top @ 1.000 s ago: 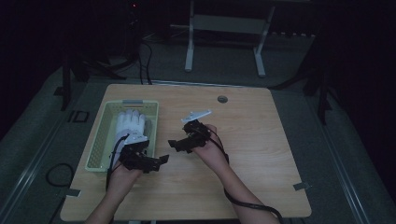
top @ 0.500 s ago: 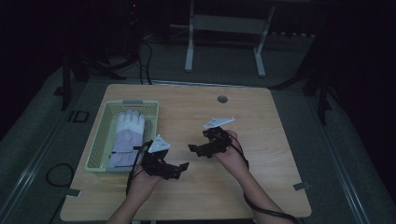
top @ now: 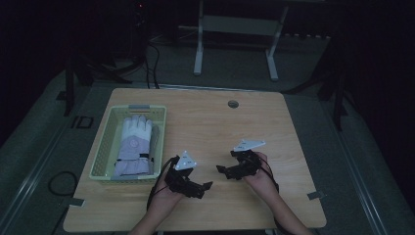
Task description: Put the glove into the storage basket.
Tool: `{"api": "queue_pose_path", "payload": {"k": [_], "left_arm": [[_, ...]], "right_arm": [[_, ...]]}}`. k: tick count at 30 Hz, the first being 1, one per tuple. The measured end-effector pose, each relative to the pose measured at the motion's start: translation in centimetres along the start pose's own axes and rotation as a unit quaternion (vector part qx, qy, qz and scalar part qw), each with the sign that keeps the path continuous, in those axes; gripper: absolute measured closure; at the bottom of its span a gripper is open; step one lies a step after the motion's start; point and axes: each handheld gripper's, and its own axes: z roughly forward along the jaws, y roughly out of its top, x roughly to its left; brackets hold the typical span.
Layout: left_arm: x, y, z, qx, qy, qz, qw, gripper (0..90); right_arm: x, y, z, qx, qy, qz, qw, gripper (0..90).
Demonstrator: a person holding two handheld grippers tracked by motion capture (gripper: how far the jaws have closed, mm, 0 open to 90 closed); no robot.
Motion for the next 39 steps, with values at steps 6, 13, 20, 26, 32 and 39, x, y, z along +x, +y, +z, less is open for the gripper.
{"api": "queue_pose_path", "payload": {"k": [6,13,20,26,32,39], "left_arm": [[-0.9,-0.7,1.5,0.007,-0.021,0.007,0.9997,1.1],[-1.8,-1.4,3.2,0.017,-0.034,0.007,0.9993,1.1],[-2.2,-2.0,4.0,0.022,-0.035,0.012,0.9991,1.1],[-2.2,-2.5,4.2,0.015,-0.031,0.010,0.9994,1.1],[-2.4,-2.9,4.2,0.009,-0.025,0.009,0.9996,1.2],[-3.0,-3.4,4.4,0.018,-0.037,0.029,0.9987,1.2]], "right_arm": [[-0.7,-2.2,-0.3,-0.010,0.006,0.008,0.9999,13.7],[-0.7,-3.5,-0.7,-0.005,0.000,0.008,1.0000,13.7],[-1.3,-4.8,-1.5,-0.013,-0.019,0.013,0.9997,13.9],[-1.9,-6.1,-2.3,-0.021,-0.030,0.018,0.9992,13.9],[-2.4,-7.3,-2.5,-0.025,-0.051,0.031,0.9979,14.0],[-2.4,-7.5,-2.5,-0.030,-0.058,0.032,0.9974,14.0]]}}
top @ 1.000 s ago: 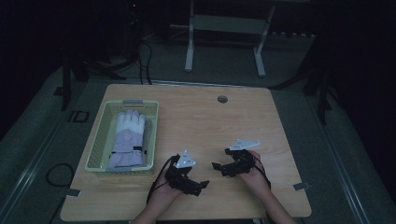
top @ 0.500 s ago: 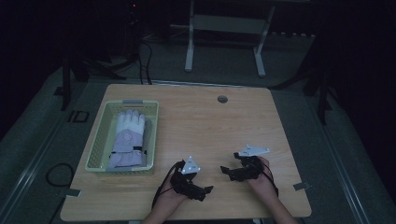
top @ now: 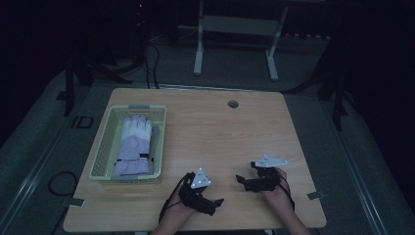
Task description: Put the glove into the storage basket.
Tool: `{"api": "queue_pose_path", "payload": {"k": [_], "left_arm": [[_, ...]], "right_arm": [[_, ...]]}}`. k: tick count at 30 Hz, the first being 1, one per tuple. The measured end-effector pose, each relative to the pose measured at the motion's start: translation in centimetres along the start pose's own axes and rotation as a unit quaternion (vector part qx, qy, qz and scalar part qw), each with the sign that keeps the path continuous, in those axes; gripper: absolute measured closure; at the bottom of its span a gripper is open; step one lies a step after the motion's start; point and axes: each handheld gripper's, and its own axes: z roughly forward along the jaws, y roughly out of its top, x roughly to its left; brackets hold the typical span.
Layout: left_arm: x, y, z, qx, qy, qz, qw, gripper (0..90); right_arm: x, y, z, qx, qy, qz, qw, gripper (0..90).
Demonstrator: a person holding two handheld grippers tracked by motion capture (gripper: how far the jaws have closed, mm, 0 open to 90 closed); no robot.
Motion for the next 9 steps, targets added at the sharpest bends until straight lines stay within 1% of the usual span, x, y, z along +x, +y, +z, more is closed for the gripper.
{"api": "queue_pose_path", "payload": {"k": [1,2,3,6,9], "left_arm": [[-0.01,-0.10,0.08,0.000,-0.004,-0.005,1.0000,1.1],[-0.06,-0.15,0.16,-0.001,-0.003,-0.006,1.0000,1.2],[-0.10,-0.14,0.17,-0.001,-0.001,-0.003,1.0000,1.1],[-0.11,-0.19,0.09,-0.008,0.002,-0.004,1.0000,1.1],[-0.05,-0.24,0.06,-0.009,0.004,-0.002,0.9999,1.2]], "right_arm": [[0.04,-0.04,0.02,0.000,-0.003,-0.002,1.0000,14.1],[0.07,-0.08,0.06,0.000,-0.003,-0.004,1.0000,14.1],[0.10,-0.09,0.07,0.001,-0.004,-0.003,1.0000,14.1],[0.11,-0.08,0.07,-0.001,-0.004,-0.004,1.0000,14.0],[0.03,-0.07,0.10,0.001,-0.005,-0.002,1.0000,14.0]]}}
